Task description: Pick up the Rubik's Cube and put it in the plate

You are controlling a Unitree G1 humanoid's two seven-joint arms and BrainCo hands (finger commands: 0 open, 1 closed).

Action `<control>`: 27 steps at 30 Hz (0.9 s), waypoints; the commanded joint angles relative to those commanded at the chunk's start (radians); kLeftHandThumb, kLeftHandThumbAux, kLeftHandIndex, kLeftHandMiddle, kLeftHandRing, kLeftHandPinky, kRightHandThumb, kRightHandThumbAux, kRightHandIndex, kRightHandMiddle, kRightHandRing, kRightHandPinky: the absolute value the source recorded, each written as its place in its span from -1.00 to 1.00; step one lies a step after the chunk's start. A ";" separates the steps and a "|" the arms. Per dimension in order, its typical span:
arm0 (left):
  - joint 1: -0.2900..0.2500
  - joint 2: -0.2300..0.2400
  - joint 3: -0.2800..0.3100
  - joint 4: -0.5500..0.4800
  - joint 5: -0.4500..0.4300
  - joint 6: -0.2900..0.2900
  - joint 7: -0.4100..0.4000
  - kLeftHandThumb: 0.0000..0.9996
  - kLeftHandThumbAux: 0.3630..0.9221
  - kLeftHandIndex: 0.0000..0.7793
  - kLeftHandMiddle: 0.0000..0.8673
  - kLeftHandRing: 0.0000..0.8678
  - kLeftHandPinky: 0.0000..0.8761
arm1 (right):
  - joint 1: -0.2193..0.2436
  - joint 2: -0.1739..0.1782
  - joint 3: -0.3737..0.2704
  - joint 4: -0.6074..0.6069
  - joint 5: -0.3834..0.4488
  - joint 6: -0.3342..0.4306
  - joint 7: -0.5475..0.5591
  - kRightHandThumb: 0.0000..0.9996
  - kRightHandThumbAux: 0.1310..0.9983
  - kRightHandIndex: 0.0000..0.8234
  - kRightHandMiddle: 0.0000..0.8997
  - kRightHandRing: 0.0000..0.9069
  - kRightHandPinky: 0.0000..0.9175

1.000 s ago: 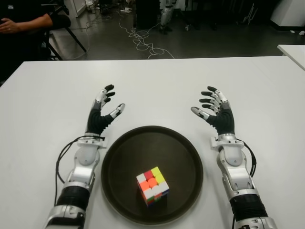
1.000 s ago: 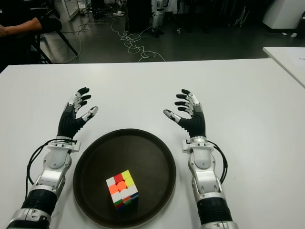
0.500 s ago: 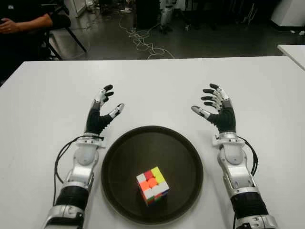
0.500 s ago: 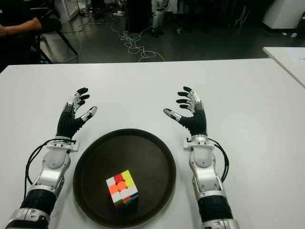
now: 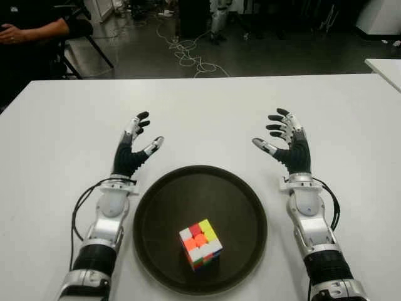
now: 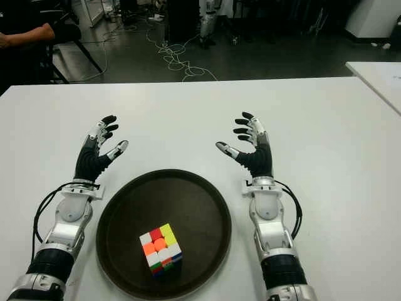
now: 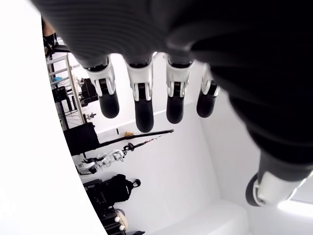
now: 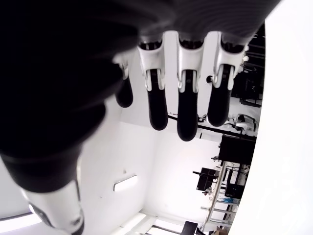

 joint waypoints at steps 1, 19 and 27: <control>0.000 0.000 0.000 0.001 0.000 -0.001 0.000 -0.89 -0.14 -0.75 -0.69 -0.72 -0.79 | -0.001 -0.001 0.000 0.003 0.001 -0.004 0.001 -0.91 0.49 -0.52 -0.37 -0.29 -0.28; 0.002 -0.003 0.001 0.001 0.002 0.007 0.008 -0.89 -0.15 -0.76 -0.70 -0.75 -0.81 | 0.000 -0.005 0.002 0.007 -0.006 -0.012 -0.003 -0.92 0.54 -0.51 -0.35 -0.29 -0.28; -0.001 -0.001 0.000 0.009 -0.007 0.001 -0.006 -0.91 -0.14 -0.78 -0.72 -0.76 -0.81 | -0.005 -0.004 0.000 0.017 -0.003 -0.014 -0.004 -0.93 0.53 -0.48 -0.33 -0.27 -0.28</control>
